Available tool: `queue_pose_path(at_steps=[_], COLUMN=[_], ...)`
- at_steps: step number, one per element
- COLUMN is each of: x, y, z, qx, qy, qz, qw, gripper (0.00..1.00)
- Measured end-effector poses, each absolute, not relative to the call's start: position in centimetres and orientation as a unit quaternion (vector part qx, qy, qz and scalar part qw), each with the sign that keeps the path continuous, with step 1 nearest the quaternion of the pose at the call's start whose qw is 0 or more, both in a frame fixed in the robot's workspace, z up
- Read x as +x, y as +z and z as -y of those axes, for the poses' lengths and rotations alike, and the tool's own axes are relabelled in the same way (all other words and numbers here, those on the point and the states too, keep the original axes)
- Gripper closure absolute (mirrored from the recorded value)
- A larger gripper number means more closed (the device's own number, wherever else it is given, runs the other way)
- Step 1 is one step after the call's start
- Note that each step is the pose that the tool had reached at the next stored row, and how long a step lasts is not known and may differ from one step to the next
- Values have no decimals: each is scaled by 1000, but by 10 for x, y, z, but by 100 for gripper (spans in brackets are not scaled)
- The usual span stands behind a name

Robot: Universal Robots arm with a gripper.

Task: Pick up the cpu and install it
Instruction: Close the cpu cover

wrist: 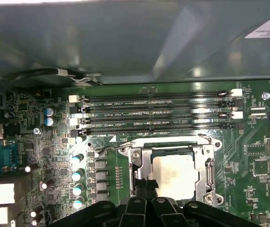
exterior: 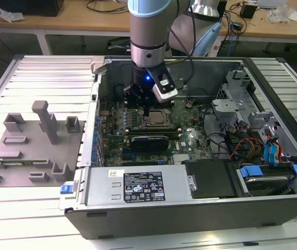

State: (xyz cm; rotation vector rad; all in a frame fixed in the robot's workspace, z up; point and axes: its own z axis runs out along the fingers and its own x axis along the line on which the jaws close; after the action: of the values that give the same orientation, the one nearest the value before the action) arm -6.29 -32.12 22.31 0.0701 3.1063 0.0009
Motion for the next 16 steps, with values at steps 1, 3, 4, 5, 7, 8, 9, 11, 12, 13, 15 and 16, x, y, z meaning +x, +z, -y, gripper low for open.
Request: queue_pose_path(at_steps=[1,3,4,5,7,8,9,11,12,13,15,16], x=[-63,-62,-61,-58,-51,-48,-42,-33,-32,-31,-31,-31], y=[223,223,223,223,223,223,223,223,223,224,226,226], z=[321,321,321,321,321,321,321,321,321,321,321,321], qx=[23,22,23,22,23,23,23,23,23,23,23,23], qy=[0,0,0,0,0,0,0,0,0,0,0,0], qz=[-1000,-1000,-1000,-1000,-1000,-1000,-1000,-1000,-1000,-1000,-1000,-1000], qw=[17,17,17,17,17,17,17,17,17,17,17,17], gripper=[89,89,89,89,89,89,89,89,89,89,89,89])
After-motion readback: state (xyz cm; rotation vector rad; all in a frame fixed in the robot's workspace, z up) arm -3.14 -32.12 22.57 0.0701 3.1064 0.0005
